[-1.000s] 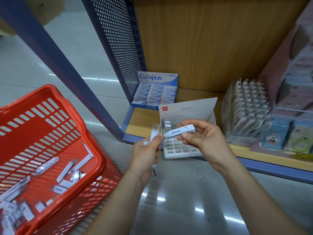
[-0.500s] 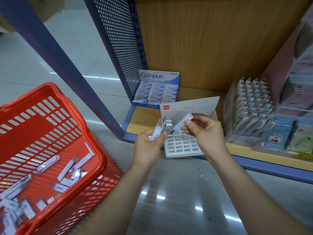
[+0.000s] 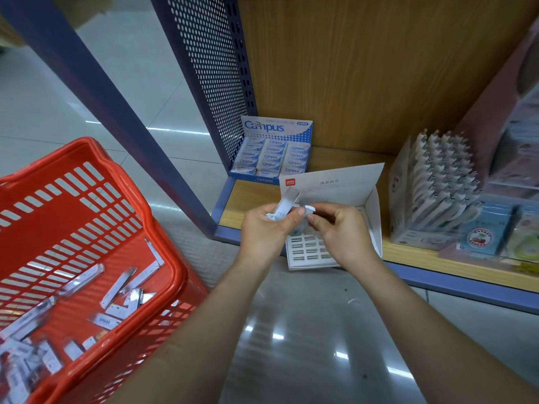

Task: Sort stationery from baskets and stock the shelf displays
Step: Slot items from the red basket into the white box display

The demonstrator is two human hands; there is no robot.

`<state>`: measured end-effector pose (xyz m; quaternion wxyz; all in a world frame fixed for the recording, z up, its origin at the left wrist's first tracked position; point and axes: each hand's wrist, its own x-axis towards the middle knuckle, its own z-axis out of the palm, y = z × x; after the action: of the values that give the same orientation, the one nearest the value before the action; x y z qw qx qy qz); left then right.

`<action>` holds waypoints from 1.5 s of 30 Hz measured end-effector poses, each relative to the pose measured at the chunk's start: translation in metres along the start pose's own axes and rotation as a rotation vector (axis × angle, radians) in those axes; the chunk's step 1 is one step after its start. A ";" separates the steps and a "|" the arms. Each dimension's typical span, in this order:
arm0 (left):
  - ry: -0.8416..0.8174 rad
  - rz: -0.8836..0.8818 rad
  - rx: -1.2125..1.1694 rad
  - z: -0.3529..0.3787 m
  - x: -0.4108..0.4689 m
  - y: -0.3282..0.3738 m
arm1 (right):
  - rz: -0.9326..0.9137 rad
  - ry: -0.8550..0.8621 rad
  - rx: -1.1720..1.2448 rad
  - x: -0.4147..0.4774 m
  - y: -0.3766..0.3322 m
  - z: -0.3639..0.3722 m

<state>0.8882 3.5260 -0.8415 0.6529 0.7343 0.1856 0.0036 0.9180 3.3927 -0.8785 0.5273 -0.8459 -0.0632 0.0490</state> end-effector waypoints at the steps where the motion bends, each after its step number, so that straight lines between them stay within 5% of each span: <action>1: 0.006 -0.010 0.002 0.001 0.001 -0.001 | -0.016 -0.008 -0.039 0.000 -0.001 -0.001; 23: -0.027 -0.283 0.023 -0.012 0.010 -0.005 | -0.162 -0.077 -0.303 0.001 -0.005 0.001; 26: -0.042 -0.237 0.002 -0.010 0.010 -0.005 | -0.054 -0.053 -0.208 0.001 -0.005 0.003; 31: -0.001 -0.246 0.056 -0.014 0.010 -0.012 | 0.308 -0.098 0.411 -0.001 -0.005 0.001; 40: 0.016 -0.266 0.012 -0.009 0.004 -0.012 | 0.492 -0.061 0.523 0.003 -0.010 0.014; 45: -0.048 -0.452 -0.359 -0.015 -0.013 -0.017 | 0.432 0.051 0.385 -0.006 -0.015 0.008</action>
<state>0.8682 3.5385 -0.8522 0.7609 0.5469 0.3255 -0.1265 0.9102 3.4059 -0.8682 0.6567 -0.7252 0.1421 0.1502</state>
